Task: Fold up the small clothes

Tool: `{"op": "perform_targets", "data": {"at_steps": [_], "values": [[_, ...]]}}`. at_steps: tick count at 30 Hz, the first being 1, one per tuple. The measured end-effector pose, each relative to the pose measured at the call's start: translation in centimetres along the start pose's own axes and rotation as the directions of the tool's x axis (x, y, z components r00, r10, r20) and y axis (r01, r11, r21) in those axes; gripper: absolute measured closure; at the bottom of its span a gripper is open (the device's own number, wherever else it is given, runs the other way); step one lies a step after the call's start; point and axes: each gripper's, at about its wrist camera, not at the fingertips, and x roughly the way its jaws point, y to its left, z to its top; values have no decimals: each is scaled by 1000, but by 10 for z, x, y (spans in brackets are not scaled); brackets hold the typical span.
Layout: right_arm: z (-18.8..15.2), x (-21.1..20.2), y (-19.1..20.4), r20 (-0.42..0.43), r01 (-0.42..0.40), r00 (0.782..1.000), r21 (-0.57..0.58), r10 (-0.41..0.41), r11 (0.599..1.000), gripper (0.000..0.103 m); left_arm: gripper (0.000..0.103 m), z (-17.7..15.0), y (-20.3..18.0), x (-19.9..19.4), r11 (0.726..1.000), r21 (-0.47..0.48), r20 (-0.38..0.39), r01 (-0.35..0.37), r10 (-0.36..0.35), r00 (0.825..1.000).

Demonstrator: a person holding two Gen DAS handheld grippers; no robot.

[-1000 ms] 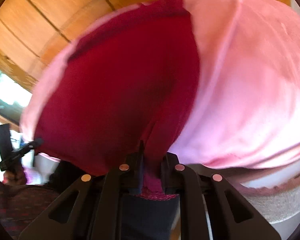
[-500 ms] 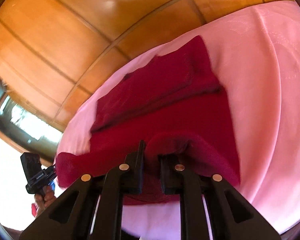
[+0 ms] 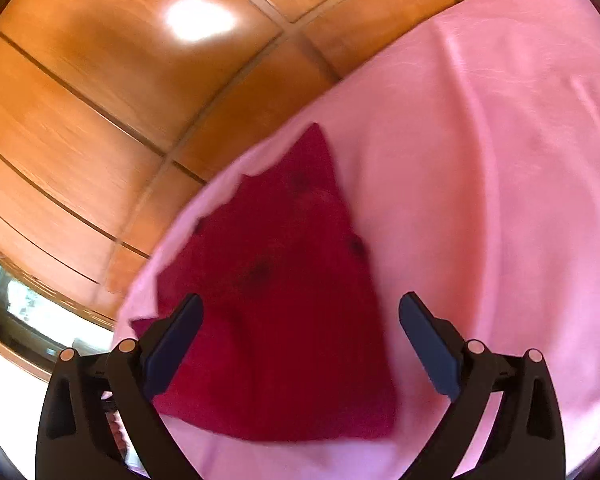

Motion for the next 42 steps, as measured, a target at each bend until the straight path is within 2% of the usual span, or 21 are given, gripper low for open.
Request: {"op": "perform_targets", "data": {"at_steps": [2, 4, 6, 7, 8, 9, 11, 12, 16, 23, 25, 26, 27, 28, 29, 30, 32, 35, 36, 38, 42], "values": [[-12, 2, -2, -26, 40, 999, -46, -42, 998, 11, 45, -17, -6, 2, 998, 52, -34, 38, -36, 999], [-26, 8, -2, -58, 80, 995, -99, -86, 992, 26, 45, -27, -10, 6, 995, 84, -63, 52, -47, 997], [-36, 18, 2, -76, 125, 987, -156, -138, 980, 52, 47, -34, -20, 17, 993, 118, -80, 25, -16, 997], [-38, 20, 5, -71, 140, 985, -181, -155, 974, 57, 54, -36, -24, 20, 991, 135, -85, 16, -5, 996], [-40, 20, 7, -74, 143, 984, -201, -160, 969, 68, 69, -37, -27, 23, 989, 151, -83, -3, 16, 996], [-39, 20, 11, -81, 140, 984, -212, -161, 967, 75, 78, -38, -31, 24, 986, 164, -82, -26, 40, 996], [-39, 12, 17, -77, 133, 985, -234, -154, 963, 80, 89, -40, -34, 17, 982, 185, -68, -34, 47, 997], [-40, 4, 21, -67, 122, 987, -254, -144, 959, 81, 91, -40, -34, 11, 980, 192, -61, -45, 58, 996], [-48, -21, 30, -78, 58, 994, -271, -81, 961, 82, 92, -47, -22, -6, 987, 158, -56, -28, 37, 998], [-89, -49, 18, -163, 35, 983, -271, -82, 962, 83, 92, -92, -14, -38, 992, 129, -92, -13, 25, 995], [-96, -49, 13, -179, 43, 979, -268, -94, 962, 78, 90, -101, -10, -43, 991, 128, -95, -40, 53, 994], [-95, -48, 13, -174, 55, 979, -263, -103, 963, 72, 87, -102, -10, -44, 991, 125, -98, -39, 51, 994], [-90, -47, 11, -164, 55, 981, -255, -99, 965, 68, 73, -100, -10, -46, 991, 125, -89, -40, 52, 995], [-85, -49, 12, -145, 59, 985, -251, -98, 966, 64, 66, -96, -10, -49, 991, 124, -66, -57, 66, 996], [-82, -51, 13, -128, 60, 987, -253, -95, 966, 51, 58, -94, -11, -51, 990, 126, -51, -67, 73, 996], [-75, -51, 17, -100, 69, 990, -264, -99, 962, 44, 58, -87, -13, -54, 989, 131, -25, -72, 76, 997], [-65, -49, 24, -71, 82, 992, -286, -106, 955, 44, 58, -73, -20, -52, 985, 148, -1, -85, 86, 996], [-48, -36, 36, -24, 126, 990, -325, -141, 937, 44, 58, -55, -37, -46, 966, 229, 42, -116, 110, 993], [-44, -31, 38, -17, 138, 988, -335, -152, 932, 44, 55, -49, -45, -42, 958, 260, 53, -120, 110, 992], [-35, -18, 42, -1, 165, 984, -357, -177, 920, 44, 51, -39, -54, -31, 949, 292, 56, -121, 109, 992], [-22, 4, 45, 24, 208, 976, -382, -216, 901, 45, 51, -23, -56, -6, 942, 314, 36, -120, 114, 993]]}}
